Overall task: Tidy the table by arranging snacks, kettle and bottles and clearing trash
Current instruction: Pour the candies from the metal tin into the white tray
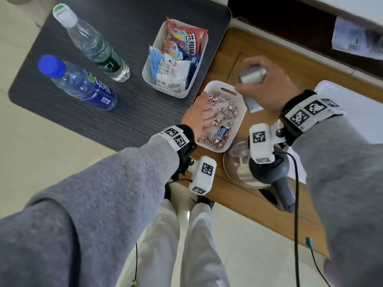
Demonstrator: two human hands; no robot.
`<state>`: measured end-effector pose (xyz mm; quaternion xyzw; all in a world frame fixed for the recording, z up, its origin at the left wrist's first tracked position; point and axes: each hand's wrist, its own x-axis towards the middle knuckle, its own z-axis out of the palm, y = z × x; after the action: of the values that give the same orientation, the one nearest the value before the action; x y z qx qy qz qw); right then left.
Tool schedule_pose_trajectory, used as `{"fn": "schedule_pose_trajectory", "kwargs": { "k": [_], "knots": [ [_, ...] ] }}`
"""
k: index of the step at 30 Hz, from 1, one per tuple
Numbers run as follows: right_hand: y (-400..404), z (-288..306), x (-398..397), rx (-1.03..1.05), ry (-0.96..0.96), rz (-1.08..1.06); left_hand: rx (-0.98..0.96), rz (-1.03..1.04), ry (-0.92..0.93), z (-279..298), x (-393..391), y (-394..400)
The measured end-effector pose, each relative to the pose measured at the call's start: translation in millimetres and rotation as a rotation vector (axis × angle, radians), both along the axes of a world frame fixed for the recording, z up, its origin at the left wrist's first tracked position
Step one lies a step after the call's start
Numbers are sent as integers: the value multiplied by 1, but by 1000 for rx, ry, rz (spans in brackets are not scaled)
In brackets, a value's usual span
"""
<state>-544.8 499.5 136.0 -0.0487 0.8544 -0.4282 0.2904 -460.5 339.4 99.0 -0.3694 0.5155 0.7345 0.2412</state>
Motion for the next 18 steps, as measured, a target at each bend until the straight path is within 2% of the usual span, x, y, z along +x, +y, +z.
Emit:
{"fn": "schedule_pose_trajectory", "kwargs": {
  "k": [3, 5, 11, 18],
  "knots": [
    [20, 0, -23, -81, -93, 2, 31, -18, 33, -7, -37, 19],
    [37, -3, -38, -145, -108, -84, 78, -35, 47, -10, -59, 32],
    [89, -9, -73, -633, -368, -405, 285, -40, 115, -8, -100, 69],
    [149, -16, -130, -764, -391, -573, 358, -61, 129, -11, -177, 117]
  ]
}}
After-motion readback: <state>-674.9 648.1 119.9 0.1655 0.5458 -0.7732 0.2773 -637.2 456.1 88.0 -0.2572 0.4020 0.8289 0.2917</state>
